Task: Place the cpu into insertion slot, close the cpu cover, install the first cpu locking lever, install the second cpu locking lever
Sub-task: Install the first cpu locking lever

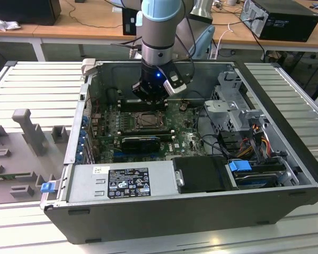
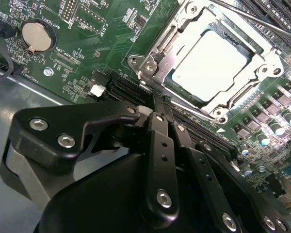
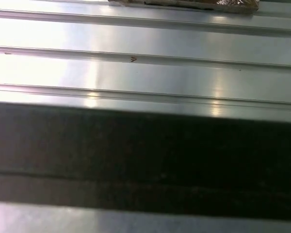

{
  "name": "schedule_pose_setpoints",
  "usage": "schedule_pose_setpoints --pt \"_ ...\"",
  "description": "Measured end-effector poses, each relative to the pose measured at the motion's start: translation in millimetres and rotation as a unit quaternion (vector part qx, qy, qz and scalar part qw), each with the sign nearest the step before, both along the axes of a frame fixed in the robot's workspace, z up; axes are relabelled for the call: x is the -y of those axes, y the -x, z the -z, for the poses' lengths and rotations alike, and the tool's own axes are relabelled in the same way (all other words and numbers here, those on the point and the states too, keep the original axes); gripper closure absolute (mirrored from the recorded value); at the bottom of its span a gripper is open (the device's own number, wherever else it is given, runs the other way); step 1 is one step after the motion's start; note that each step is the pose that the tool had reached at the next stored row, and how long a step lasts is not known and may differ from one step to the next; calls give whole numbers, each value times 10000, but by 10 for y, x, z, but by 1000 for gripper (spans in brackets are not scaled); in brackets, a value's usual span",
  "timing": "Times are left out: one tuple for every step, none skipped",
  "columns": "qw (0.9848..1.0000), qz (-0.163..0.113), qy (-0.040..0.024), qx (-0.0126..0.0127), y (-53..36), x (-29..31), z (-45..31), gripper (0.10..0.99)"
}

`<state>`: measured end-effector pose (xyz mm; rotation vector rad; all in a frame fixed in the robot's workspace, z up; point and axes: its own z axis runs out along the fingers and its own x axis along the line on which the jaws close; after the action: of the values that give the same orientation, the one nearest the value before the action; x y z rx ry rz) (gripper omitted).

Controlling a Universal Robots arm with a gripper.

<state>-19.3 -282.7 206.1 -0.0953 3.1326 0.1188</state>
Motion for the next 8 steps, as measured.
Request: schedule_pose_setpoints --pt "10000 1 6 0 0 0 3 980" --pt "10000 1 11 0 0 0 6 980" --pt "10000 0 17 0 0 0 7 980" --pt "10000 1 25 -1 0 0 10 980" --pt "10000 0 28 0 0 0 12 980" --pt "10000 1 31 0 0 0 14 980" --pt "10000 1 37 -1 0 0 17 980" --pt "10000 1 41 -1 1 0 20 980"
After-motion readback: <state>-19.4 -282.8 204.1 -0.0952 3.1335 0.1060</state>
